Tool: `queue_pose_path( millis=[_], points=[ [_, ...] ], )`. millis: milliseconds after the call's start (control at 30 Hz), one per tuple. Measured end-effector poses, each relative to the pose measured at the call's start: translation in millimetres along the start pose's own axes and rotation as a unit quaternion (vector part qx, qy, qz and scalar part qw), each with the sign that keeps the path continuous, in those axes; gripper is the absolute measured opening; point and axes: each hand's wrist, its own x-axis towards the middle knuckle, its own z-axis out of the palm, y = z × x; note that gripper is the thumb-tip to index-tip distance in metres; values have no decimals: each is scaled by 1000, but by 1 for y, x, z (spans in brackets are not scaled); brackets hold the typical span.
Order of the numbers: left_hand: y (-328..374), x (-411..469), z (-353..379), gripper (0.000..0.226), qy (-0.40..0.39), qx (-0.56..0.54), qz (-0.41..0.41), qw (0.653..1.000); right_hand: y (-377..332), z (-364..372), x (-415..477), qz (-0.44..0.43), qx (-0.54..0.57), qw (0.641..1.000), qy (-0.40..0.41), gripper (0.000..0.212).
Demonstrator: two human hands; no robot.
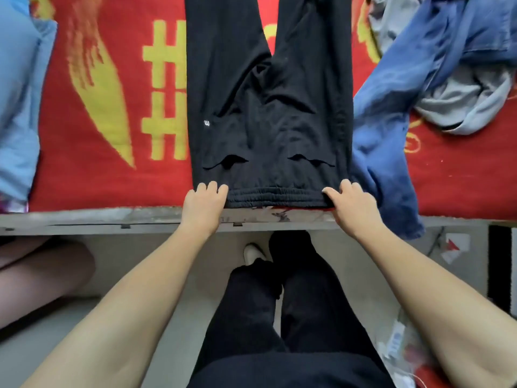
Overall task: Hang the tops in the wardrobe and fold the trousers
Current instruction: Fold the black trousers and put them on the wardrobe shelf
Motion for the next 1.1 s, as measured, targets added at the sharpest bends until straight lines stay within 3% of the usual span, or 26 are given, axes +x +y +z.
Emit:
queue_pose_path(
  millis=[100, 200, 300, 367, 467, 533, 600, 700, 767, 867, 933, 1000, 1100],
  points=[
    [22, 15, 44, 57, -29, -10, 5, 1000, -8, 49, 9, 23, 33, 999, -23, 43],
    [42, 27, 79, 55, -55, -37, 9, 998, -11, 83, 23, 12, 49, 997, -60, 46],
    [43, 35, 79, 39, -70, -52, -9, 996, -10, 74, 39, -6, 81, 994, -73, 51],
    [41, 44, 67, 33, -87, -41, -6, 995, -3, 58, 52, -35, 31, 993, -111, 54],
    [35, 50, 47, 36, -13, -40, -7, 999, 3, 37, 62, -75, 15, 986, -146, 55],
    [37, 53, 41, 45, 39, -84, -11, 996, 5, 30, 65, -78, 49, 994, -65, 49],
    [44, 58, 42, 60, -37, -135, -4, 990, 9, 33, 65, -76, 67, 995, -15, 44],
    [58, 66, 50, 68, -154, -149, -28, 976, 18, 48, 64, -77, 84, 987, -117, 62],
    [69, 70, 47, 64, -135, -146, -58, 978, 23, 51, 70, -52, 176, 979, -92, 54],
    [83, 76, 36, 47, -14, -175, -116, 978, 34, 48, 86, 23, 276, 959, 65, 37],
    [94, 83, 30, 43, 78, -191, -107, 973, 55, 50, 96, 54, 233, 963, 120, 41],
    [108, 94, 23, 48, 129, -215, -56, 966, 79, 56, 100, 29, 117, 989, 84, 53],
    [132, 115, 5, 59, 82, -203, 45, 975, 89, 55, 104, 28, 45, 998, 43, 54]
  ],
)
